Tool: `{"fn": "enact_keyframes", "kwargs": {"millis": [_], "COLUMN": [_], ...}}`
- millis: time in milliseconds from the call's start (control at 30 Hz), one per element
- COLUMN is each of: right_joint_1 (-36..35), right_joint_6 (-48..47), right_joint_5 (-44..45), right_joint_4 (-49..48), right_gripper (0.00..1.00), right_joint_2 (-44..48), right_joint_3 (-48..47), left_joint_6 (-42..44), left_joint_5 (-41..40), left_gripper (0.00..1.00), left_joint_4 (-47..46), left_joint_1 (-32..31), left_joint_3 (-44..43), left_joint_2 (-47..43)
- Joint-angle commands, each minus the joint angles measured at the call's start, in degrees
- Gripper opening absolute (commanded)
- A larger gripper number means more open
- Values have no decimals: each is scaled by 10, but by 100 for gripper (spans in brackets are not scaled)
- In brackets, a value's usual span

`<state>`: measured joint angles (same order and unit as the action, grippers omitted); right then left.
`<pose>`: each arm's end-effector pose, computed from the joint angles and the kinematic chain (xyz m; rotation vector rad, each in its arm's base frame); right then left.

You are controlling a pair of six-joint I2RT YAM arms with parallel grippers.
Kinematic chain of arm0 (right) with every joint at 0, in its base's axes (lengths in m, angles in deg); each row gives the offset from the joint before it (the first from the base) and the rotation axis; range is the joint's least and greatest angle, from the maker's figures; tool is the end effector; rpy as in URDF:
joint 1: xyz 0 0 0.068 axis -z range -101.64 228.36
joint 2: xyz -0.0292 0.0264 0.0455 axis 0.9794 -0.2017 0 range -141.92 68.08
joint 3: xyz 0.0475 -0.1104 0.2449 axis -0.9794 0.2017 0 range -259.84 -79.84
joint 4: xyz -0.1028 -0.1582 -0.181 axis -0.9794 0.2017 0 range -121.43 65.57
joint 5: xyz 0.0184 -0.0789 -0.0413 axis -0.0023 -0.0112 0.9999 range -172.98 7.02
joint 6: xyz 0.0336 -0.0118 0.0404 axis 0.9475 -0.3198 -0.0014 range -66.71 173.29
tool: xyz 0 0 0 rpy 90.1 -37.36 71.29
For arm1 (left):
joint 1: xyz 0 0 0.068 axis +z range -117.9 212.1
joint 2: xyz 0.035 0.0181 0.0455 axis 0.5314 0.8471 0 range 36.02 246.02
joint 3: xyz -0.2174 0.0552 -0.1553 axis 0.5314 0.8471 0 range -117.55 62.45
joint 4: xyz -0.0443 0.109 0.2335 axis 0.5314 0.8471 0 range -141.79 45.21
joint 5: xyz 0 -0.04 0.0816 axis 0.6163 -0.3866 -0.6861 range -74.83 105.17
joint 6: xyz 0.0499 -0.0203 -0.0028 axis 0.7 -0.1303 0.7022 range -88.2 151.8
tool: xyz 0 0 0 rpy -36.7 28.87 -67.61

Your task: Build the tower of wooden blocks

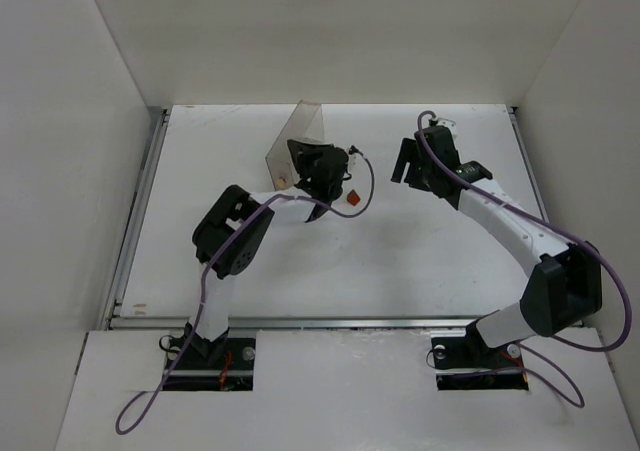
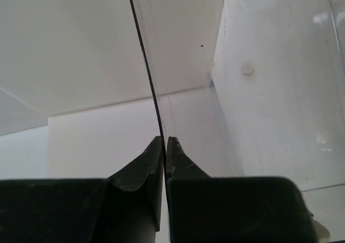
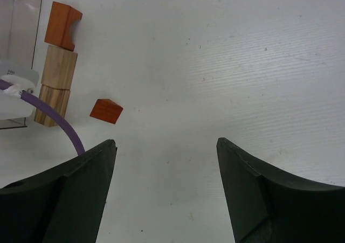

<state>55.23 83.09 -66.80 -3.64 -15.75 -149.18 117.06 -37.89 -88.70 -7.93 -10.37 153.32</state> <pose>0.3017 0.1181 0.3000 0.2750 2.2615 0.1588 0.3648 -0.2692 0.2067 1.1620 1.4336 1.3487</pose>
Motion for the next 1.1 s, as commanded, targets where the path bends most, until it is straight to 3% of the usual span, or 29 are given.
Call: {"fn": "enact_keyframes", "kwargs": {"millis": [0,133,267,400,467,533,667,900,967,1033,1067], "right_joint_1": [4,4,4,4,4,4,4,-14,-28,-34,-41], "right_joint_6": [4,4,4,4,4,10,20,25,4,-42,-59], "right_joint_5": [-2,-2,-8,-51,-89,-105,-110,-128,-128,-147,-147], "right_joint_4": [-27,-27,-20,-20,-20,-20,-20,-31,-26,-15,-6], "right_gripper": [81,81,81,81,81,81,81,81,87,93,93], "right_joint_2": [21,21,21,12,0,-18,-39,-105,-137,-164,-179], "right_joint_3": [-1,-1,-1,-1,-16,-22,-27,-56,-75,-107,-121], "left_joint_6": [-19,-212,-326,-472,-517,-568,-647,-725,-732,-732,-732], "left_joint_5": [-12,22,60,173,292,375,451,500,500,495,495], "left_gripper": [0,0,0,0,0,0,0,0,0,9,20], "left_joint_4": [53,283,407,561,629,647,670,682,682,682,682], "left_joint_1": [10,42,95,156,193,211,243,302,302,302,302], "left_joint_3": [-17,-163,-213,-262,-270,-270,-262,-249,-236,-236,-231], "left_joint_2": [-25,-8,3,9,17,23,46,79,79,74,74]}}
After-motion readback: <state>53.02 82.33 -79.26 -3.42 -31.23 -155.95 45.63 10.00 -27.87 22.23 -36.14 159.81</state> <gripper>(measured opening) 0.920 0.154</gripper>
